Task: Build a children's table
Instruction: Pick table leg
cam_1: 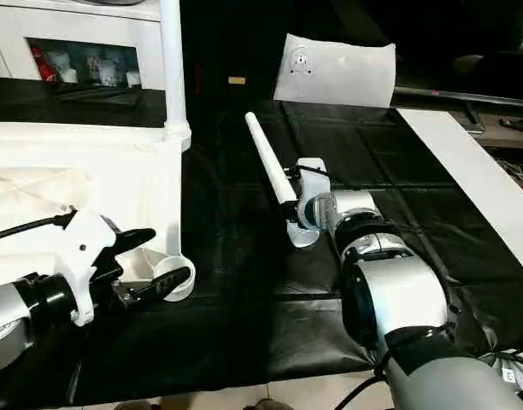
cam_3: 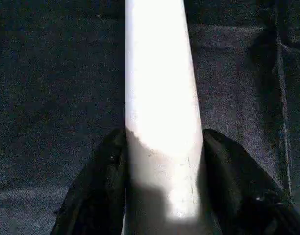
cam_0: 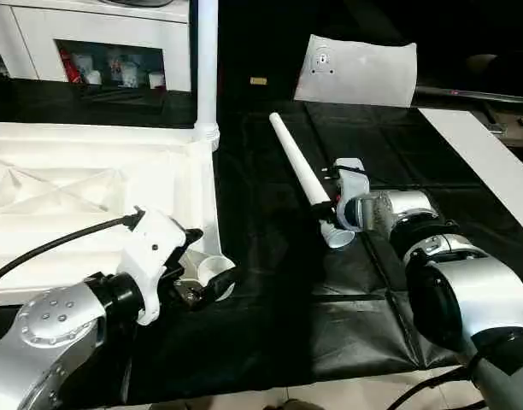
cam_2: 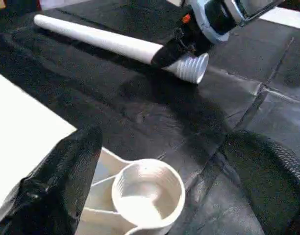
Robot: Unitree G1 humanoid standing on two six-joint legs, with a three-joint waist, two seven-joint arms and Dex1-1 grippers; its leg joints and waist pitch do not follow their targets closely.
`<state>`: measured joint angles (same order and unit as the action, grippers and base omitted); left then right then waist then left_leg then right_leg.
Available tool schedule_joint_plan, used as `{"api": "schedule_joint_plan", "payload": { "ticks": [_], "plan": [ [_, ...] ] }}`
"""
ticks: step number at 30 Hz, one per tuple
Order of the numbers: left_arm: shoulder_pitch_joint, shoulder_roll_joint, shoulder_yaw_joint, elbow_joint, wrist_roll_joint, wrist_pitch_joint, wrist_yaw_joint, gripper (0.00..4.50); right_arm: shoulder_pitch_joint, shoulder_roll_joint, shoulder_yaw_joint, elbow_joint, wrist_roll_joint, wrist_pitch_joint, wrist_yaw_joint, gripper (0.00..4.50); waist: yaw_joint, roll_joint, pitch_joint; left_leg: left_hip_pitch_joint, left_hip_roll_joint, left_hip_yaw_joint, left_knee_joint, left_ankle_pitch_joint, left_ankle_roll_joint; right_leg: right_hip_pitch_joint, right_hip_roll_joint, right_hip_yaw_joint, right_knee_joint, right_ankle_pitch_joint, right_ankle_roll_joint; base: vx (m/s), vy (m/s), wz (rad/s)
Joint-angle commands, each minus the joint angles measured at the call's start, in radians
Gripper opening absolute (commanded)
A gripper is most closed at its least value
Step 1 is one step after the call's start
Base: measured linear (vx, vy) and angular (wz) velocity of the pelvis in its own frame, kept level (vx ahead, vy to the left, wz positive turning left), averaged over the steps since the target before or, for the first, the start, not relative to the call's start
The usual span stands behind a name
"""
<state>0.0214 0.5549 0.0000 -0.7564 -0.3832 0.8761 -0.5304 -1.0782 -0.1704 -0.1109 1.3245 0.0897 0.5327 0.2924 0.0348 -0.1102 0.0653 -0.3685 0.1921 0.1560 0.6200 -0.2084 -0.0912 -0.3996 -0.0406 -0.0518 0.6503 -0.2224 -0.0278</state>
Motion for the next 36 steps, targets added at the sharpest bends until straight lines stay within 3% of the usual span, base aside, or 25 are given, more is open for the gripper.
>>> {"api": "schedule_joint_plan", "payload": {
  "ticks": [1,3,4,5,6,7,8,9,11,12,13,14,16,18,19,20,21,22,23,24,25,28,33,35,36],
  "plan": [
    [-0.021,-0.010,-0.010,0.017,0.027,-0.037,0.022,4.50,0.002,-0.026,-0.022,0.000,0.017,-0.043,-0.002,1.91,0.002,0.033,-0.067,0.008,0.035,0.004,-0.069,-0.057,-0.041,0.055,-0.081,0.051,-0.054,0.032,-0.210,0.000,0.000,0.00],
    [-0.050,-0.032,-0.004,0.048,0.057,-0.059,0.065,4.50,0.001,-0.031,-0.059,-0.017,0.051,-0.096,0.002,1.91,0.002,0.037,-0.067,0.009,0.036,0.005,-0.068,-0.065,-0.040,0.055,-0.080,0.051,-0.054,0.034,-0.210,0.000,0.000,0.00],
    [-0.092,-0.065,0.006,0.097,0.087,-0.074,0.119,4.50,0.003,-0.034,-0.124,-0.049,0.112,-0.183,0.021,1.91,0.005,0.037,-0.067,0.012,0.038,0.006,-0.068,-0.087,-0.039,0.054,-0.082,0.052,-0.056,0.023,-0.205,0.000,0.000,0.00],
    [-0.111,-0.075,0.010,0.119,0.092,-0.078,0.131,4.50,0.008,-0.035,-0.139,-0.065,0.129,-0.214,0.043,1.91,0.008,0.056,-0.068,0.015,0.037,0.005,-0.067,-0.091,-0.042,0.052,-0.083,0.052,-0.053,0.030,-0.207,0.000,0.000,0.00],
    [-0.122,-0.080,0.011,0.131,0.094,-0.080,0.136,4.50,0.011,-0.035,-0.144,-0.075,0.136,-0.229,0.058,1.91,0.005,0.043,-0.069,0.009,0.036,0.004,-0.068,-0.087,-0.034,0.058,-0.080,0.050,-0.055,0.040,-0.209,0.000,0.000,0.00],
    [-0.153,-0.104,0.019,0.162,0.086,-0.078,0.149,4.50,0.026,-0.036,-0.166,-0.109,0.165,-0.242,0.093,1.91,0.004,0.052,-0.070,0.009,0.034,0.004,-0.066,-0.084,-0.029,0.059,-0.079,0.050,-0.056,0.051,-0.212,0.000,0.000,0.00],
    [-0.187,-0.132,0.031,0.194,0.066,-0.072,0.157,4.50,0.044,-0.037,-0.190,-0.146,0.193,-0.238,0.120,1.91,0.005,0.056,-0.068,0.008,0.034,0.004,-0.066,-0.083,-0.026,0.059,-0.078,0.051,-0.054,0.058,-0.216,0.000,0.000,0.00],
    [-0.206,-0.150,0.038,0.210,0.054,-0.068,0.163,4.50,0.056,-0.037,-0.204,-0.170,0.209,-0.234,0.137,1.91,0.007,0.050,-0.072,0.009,0.033,0.004,-0.063,-0.073,-0.016,0.061,-0.078,0.051,-0.054,0.072,-0.226,0.000,0.000,0.00],
    [-0.257,-0.194,0.049,0.245,0.025,-0.060,0.175,4.50,0.121,-0.022,-0.232,-0.300,0.262,-0.222,0.204,1.91,0.011,0.070,-0.071,0.005,0.032,0.002,-0.063,-0.058,-0.006,0.064,-0.079,0.052,-0.054,0.101,-0.237,0.000,0.000,0.00],
    [-0.277,-0.213,0.051,0.262,0.018,-0.058,0.183,4.50,0.155,-0.012,-0.243,-0.371,0.290,-0.213,0.241,1.91,0.015,0.063,-0.072,0.007,0.032,0.004,-0.062,-0.050,0.009,0.067,-0.079,0.053,-0.058,0.121,-0.236,0.000,0.000,0.00],
    [-0.307,-0.236,0.052,0.291,0.013,-0.061,0.193,4.50,0.218,0.010,-0.252,-0.508,0.336,-0.182,0.285,1.91,0.019,0.067,-0.074,0.007,0.032,0.002,-0.063,-0.036,0.022,0.070,-0.078,0.053,-0.058,0.141,-0.239,0.000,0.000,0.00],
    [-0.340,-0.261,0.053,0.326,0.011,-0.071,0.205,4.50,0.300,0.033,-0.239,-0.666,0.379,-0.158,0.326,1.91,0.019,0.065,-0.075,0.004,0.030,0.001,-0.063,-0.022,0.028,0.073,-0.078,0.053,-0.056,0.151,-0.238,0.000,0.000,0.00],
    [-0.354,-0.273,0.053,0.342,0.011,-0.077,0.210,4.50,0.338,0.043,-0.228,-0.736,0.396,-0.151,0.341,1.91,0.022,0.064,-0.077,0.004,0.030,0.000,-0.065,-0.016,0.044,0.074,-0.080,0.051,-0.063,0.114,-0.236,0.000,0.000,0.00],
    [-0.394,-0.307,0.061,0.383,0.004,-0.091,0.223,4.50,0.417,0.057,-0.191,-0.852,0.412,-0.137,0.326,1.91,0.026,0.065,-0.075,0.009,0.032,0.002,-0.065,-0.027,0.035,0.070,-0.081,0.054,-0.069,0.061,-0.224,0.000,0.000,0.00],
    [-0.428,-0.327,0.064,0.413,-0.006,-0.099,0.222,4.50,0.495,0.075,-0.153,-0.951,0.420,-0.197,0.357,1.91,0.024,0.067,-0.073,0.006,0.029,0.001,-0.068,-0.046,0.026,0.070,-0.080,0.052,-0.076,0.014,-0.212,0.000,0.000,0.00],
    [-0.445,-0.338,0.067,0.429,-0.015,-0.102,0.216,4.50,0.529,0.081,-0.141,-0.997,0.424,-0.201,0.361,1.91,0.028,0.068,-0.073,0.012,0.032,0.004,-0.067,-0.063,0.023,0.064,-0.081,0.054,-0.079,-0.005,-0.204,0.000,0.000,0.00],
    [-0.445,-0.338,0.067,0.429,-0.015,-0.102,0.216,4.50,0.529,0.081,-0.141,-0.997,0.424,-0.201,0.361,1.91,0.025,0.063,-0.072,0.009,0.033,0.000,-0.071,-0.073,0.019,0.067,-0.082,0.053,-0.079,-0.036,-0.196,0.000,0.000,0.00],
    [-0.474,-0.358,0.073,0.457,-0.033,-0.103,0.206,4.50,0.592,0.084,-0.122,-1.098,0.476,-0.126,0.393,1.91,0.021,0.064,-0.067,0.008,0.028,0.000,-0.073,-0.084,0.019,0.066,-0.077,0.052,-0.088,-0.074,-0.181,0.000,0.000,0.00],
    [-0.476,-0.359,0.073,0.458,-0.036,-0.101,0.205,4.50,0.598,0.085,-0.121,-1.107,0.482,-0.117,0.396,1.91,0.024,0.066,-0.071,0.015,0.034,0.000,-0.072,-0.095,0.019,0.061,-0.080,0.053,-0.086,-0.080,-0.180,0.000,0.000,0.00],
    [-0.485,-0.366,0.076,0.465,-0.047,-0.095,0.202,4.50,0.622,0.086,-0.117,-1.149,0.510,-0.082,0.409,1.91,0.017,0.065,-0.067,0.006,0.033,-0.004,-0.077,-0.107,0.015,0.064,-0.079,0.050,-0.088,-0.108,-0.177,0.000,0.000,0.00],
    [-0.500,-0.384,0.086,0.472,-0.082,-0.071,0.194,4.50,0.666,0.092,-0.121,-1.232,0.590,0.011,0.433,1.91,0.020,0.068,-0.065,0.010,0.030,-0.002,-0.077,-0.115,0.014,0.064,-0.077,0.051,-0.094,-0.125,-0.169,0.000,0.000,0.00],
    [-0.530,-0.435,0.124,0.487,-0.149,-0.047,0.200,4.50,0.736,0.100,-0.112,-1.354,0.695,0.121,0.445,1.91,0.022,0.073,-0.065,0.009,0.032,-0.007,-0.079,-0.144,0.010,0.058,-0.080,0.051,-0.099,-0.160,-0.158,0.000,0.000,0.00],
    [-0.585,-0.507,0.188,0.534,-0.311,-0.010,0.159,4.50,0.837,0.079,-0.033,-1.507,0.776,0.195,0.448,1.91,0.024,0.076,-0.063,0.008,0.026,-0.006,-0.077,-0.157,0.000,0.054,-0.080,0.051,-0.113,-0.224,-0.131,0.000,0.000,0.00],
    [-0.587,-0.509,0.187,0.538,-0.322,-0.001,0.153,4.50,0.846,0.074,-0.030,-1.528,0.785,0.211,0.447,1.91,0.024,0.066,-0.064,0.005,0.027,-0.007,-0.078,-0.150,0.001,0.057,-0.078,0.051,-0.111,-0.229,-0.123,0.000,0.000,0.00],
    [-0.588,-0.506,0.180,0.543,-0.316,-0.006,0.147,4.50,0.851,0.068,-0.026,-1.540,0.788,0.223,0.449,1.91,0.025,0.072,-0.063,0.005,0.028,-0.007,-0.079,-0.151,0.001,0.054,-0.079,0.051,-0.112,-0.239,-0.120,0.000,0.000,0.00]
  ]
}}
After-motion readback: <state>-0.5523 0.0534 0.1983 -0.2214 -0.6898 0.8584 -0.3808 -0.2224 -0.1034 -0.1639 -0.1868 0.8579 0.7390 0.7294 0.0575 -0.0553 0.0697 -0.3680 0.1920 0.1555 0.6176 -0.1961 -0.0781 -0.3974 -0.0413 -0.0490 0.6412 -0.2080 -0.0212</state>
